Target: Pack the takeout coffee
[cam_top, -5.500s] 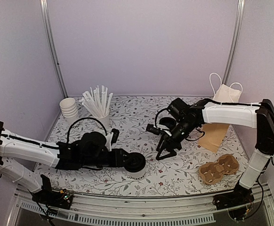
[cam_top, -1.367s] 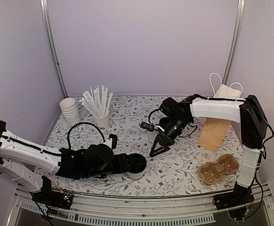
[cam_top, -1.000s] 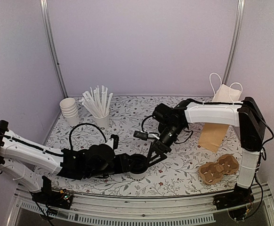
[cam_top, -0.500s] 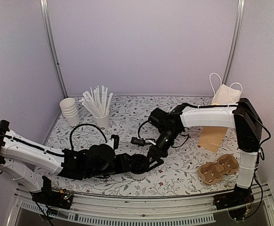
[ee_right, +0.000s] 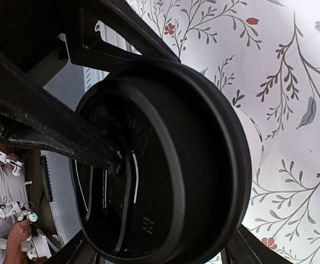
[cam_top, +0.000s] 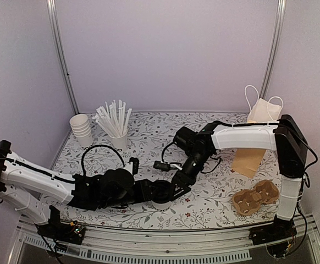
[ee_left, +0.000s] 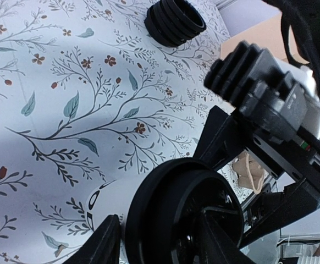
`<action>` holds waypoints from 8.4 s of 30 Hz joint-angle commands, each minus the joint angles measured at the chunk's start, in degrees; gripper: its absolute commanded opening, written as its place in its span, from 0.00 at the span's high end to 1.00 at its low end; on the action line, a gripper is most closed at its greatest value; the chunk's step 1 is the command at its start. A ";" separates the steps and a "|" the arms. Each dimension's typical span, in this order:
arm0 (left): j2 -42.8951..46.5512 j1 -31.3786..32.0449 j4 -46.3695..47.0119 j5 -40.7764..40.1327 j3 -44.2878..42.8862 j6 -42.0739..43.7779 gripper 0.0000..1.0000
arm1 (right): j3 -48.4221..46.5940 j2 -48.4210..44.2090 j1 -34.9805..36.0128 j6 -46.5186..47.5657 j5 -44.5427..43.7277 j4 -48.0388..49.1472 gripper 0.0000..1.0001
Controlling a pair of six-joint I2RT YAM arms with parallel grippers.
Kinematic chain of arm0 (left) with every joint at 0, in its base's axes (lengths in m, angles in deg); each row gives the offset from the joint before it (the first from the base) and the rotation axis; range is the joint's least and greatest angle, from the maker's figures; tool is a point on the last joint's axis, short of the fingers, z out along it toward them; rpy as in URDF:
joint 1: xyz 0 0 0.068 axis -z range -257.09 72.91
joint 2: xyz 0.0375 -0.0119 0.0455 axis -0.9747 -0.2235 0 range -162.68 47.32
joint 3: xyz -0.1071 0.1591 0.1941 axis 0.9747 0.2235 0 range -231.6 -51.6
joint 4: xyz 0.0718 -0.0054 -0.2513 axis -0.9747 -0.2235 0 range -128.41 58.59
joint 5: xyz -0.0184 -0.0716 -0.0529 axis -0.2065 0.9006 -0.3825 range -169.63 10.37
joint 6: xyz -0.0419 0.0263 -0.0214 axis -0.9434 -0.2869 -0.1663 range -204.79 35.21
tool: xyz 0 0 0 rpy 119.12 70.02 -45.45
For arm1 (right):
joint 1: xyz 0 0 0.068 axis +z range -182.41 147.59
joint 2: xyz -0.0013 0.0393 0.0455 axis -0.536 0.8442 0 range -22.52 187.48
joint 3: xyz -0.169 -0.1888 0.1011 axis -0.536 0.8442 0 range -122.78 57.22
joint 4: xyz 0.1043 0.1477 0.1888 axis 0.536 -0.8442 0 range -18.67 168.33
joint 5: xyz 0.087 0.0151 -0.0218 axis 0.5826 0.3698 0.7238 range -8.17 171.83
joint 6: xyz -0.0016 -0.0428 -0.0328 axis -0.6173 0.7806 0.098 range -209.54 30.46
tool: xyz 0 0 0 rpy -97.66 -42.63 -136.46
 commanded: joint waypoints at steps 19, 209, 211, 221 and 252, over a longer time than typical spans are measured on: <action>5.19 -3.43 -9.06 -3.95 -5.80 20.78 0.29 | -5.44 -9.30 -2.19 12.86 -6.41 -3.76 0.23; -4.50 -19.18 -64.32 3.30 -33.73 42.47 0.25 | 29.63 -32.91 -22.67 24.50 -8.79 26.59 0.18; -0.08 -24.86 -63.62 3.69 -30.65 43.93 0.25 | 29.63 -32.94 -22.68 24.52 -8.79 26.59 0.19; 7.73 -52.78 -61.28 7.41 -25.17 52.75 0.27 | 29.72 -33.31 -22.59 24.52 -9.03 26.56 0.19; 9.01 -61.61 -65.44 6.77 -33.19 51.91 0.00 | 18.60 -38.21 -22.63 21.01 -4.01 17.11 0.19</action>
